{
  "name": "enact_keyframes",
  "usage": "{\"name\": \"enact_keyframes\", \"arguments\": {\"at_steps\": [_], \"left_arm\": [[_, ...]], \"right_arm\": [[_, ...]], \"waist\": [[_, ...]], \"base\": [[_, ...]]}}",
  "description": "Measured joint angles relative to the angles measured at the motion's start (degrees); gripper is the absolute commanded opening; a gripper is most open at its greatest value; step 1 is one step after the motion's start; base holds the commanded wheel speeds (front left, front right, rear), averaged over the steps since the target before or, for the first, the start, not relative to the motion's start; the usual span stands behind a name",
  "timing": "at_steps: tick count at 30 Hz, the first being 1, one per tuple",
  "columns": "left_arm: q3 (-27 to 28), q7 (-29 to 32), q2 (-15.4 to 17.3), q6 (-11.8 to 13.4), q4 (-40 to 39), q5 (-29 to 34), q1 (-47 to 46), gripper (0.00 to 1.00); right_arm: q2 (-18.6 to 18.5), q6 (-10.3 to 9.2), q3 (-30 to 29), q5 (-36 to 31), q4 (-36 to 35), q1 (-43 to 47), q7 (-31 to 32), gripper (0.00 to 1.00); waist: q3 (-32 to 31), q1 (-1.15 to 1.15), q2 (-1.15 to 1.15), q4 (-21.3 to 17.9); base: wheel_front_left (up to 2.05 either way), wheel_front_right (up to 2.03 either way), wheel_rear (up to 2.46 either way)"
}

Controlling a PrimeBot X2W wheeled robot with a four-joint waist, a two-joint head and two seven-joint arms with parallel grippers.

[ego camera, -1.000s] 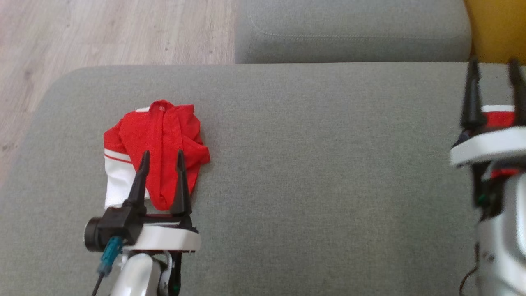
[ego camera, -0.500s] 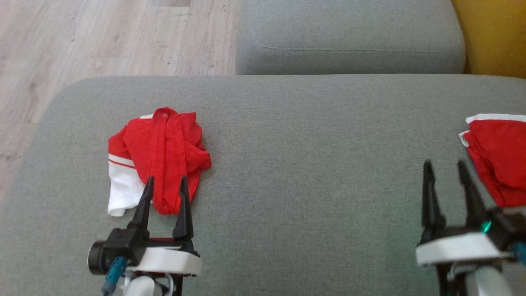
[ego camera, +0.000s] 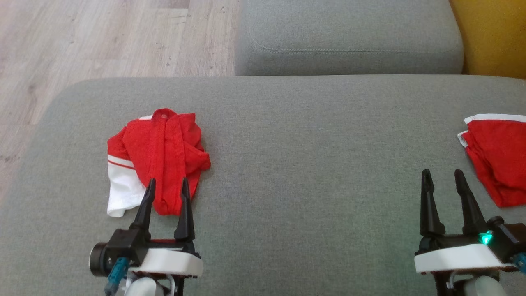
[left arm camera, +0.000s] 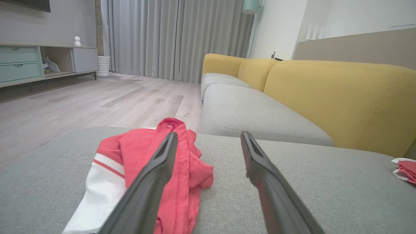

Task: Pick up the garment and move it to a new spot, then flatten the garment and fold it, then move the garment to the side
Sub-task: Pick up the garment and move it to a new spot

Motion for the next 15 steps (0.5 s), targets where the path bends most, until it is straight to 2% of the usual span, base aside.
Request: {"name": "enact_keyframes", "arguments": {"at_steps": [8,15], "left_arm": [[-0.05,0.00,0.00,-0.01,0.05,0.00,-0.01,1.00],[-0.04,0.00,0.00,0.03,0.09,0.02,-0.01,1.00]], "right_arm": [[0.00,0.00,0.48,1.08,-0.38,0.01,0.00,1.00],[0.00,0.00,3.52,0.83,0.00,0.04,0.00,1.00]], "waist": [[0.06,0.00,0.00,0.71],[0.17,0.00,0.00,4.16]], "base": [[0.00,0.00,0.00],[0.00,0.00,0.00]]}}
